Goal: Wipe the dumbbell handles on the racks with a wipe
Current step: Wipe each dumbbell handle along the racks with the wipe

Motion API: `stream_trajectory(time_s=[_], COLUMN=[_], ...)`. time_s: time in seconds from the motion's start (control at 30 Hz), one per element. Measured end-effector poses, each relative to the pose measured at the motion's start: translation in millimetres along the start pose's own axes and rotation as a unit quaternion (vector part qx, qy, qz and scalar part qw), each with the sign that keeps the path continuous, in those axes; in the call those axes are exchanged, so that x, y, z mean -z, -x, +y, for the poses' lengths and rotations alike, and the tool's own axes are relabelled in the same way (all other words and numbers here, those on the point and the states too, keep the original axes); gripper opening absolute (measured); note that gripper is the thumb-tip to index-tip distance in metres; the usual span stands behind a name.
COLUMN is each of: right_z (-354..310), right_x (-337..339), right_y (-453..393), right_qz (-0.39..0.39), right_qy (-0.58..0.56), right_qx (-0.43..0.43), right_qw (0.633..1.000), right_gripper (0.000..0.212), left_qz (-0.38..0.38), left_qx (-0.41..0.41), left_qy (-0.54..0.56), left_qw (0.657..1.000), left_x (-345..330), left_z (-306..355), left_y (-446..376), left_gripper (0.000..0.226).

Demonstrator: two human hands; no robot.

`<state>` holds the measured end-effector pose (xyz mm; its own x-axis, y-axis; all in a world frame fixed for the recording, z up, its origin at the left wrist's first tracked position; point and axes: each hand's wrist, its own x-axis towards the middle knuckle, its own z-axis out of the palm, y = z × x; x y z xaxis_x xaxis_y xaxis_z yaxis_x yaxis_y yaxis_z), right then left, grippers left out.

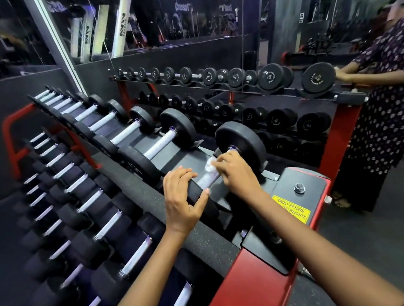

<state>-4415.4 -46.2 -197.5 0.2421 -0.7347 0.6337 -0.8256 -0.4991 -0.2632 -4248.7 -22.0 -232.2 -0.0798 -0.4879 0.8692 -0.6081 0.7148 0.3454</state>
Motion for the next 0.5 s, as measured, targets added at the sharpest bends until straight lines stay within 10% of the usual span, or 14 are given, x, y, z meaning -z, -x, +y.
stream_trajectory(time_s=[0.5], right_z=[19.7], right_x=[-0.6], right_y=[-0.9], right_qz=[0.042], right_qy=[-0.007], right_qx=[-0.143], right_qw=[0.989], right_gripper=[0.012], left_qz=[0.011], left_qx=[0.002], left_qy=[0.025], left_qw=[1.0], left_x=[-2.4], left_z=[-2.7], left_y=[1.1], left_gripper=[0.03])
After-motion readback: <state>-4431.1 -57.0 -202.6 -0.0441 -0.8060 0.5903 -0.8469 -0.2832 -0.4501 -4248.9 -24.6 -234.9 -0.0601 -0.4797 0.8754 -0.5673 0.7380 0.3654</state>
